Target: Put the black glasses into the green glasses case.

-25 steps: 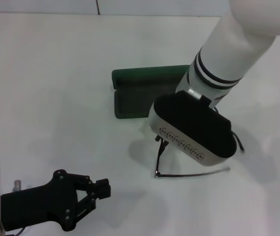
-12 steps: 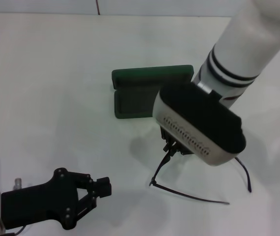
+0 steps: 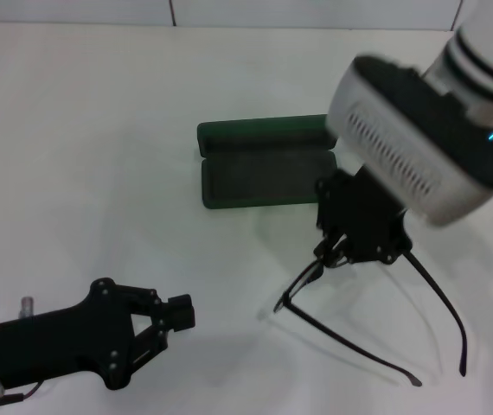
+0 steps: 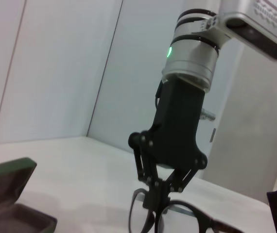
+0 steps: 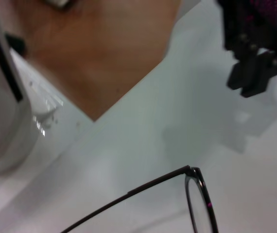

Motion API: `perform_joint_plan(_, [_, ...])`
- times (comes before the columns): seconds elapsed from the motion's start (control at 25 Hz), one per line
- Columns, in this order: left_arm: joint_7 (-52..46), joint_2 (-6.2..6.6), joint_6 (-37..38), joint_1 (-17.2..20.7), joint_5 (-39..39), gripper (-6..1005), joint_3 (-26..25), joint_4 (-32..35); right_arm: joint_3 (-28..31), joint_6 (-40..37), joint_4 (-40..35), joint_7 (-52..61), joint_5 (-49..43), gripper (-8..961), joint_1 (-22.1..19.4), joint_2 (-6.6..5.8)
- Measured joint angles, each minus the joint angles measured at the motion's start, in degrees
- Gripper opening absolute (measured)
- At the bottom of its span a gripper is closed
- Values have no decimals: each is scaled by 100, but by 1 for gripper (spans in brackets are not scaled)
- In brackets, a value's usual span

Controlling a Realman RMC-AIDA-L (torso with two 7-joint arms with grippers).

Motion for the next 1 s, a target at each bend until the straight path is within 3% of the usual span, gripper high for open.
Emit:
perform_joint_plan(0.24, [0, -1, 234, -108, -114, 47, -394, 6, 1224, -557, -102, 341, 4, 49, -269, -28])
perform_joint_plan(0.48, [-7, 60, 595, -241, -632, 44, -629, 3, 2377, -484, -423, 627, 790, 49, -1181, -5])
perform_joint_plan(0.64, [-108, 66, 1096, -569, -1111, 43, -623, -1, 2696, 170, -233, 501, 2282, 49, -2059, -5])
perform_joint_plan(0.84, [-332, -27, 1340, -919, -1366, 41, -512, -15, 2709, 474, 498, 24, 3372, 49, -2412, -11])
perform_joint_plan(1.0, [-445, -128, 1348, -1302, -1771, 37, -8, -184, 2704, 528, 1433, -402, 3979, 49, -2387, -9])
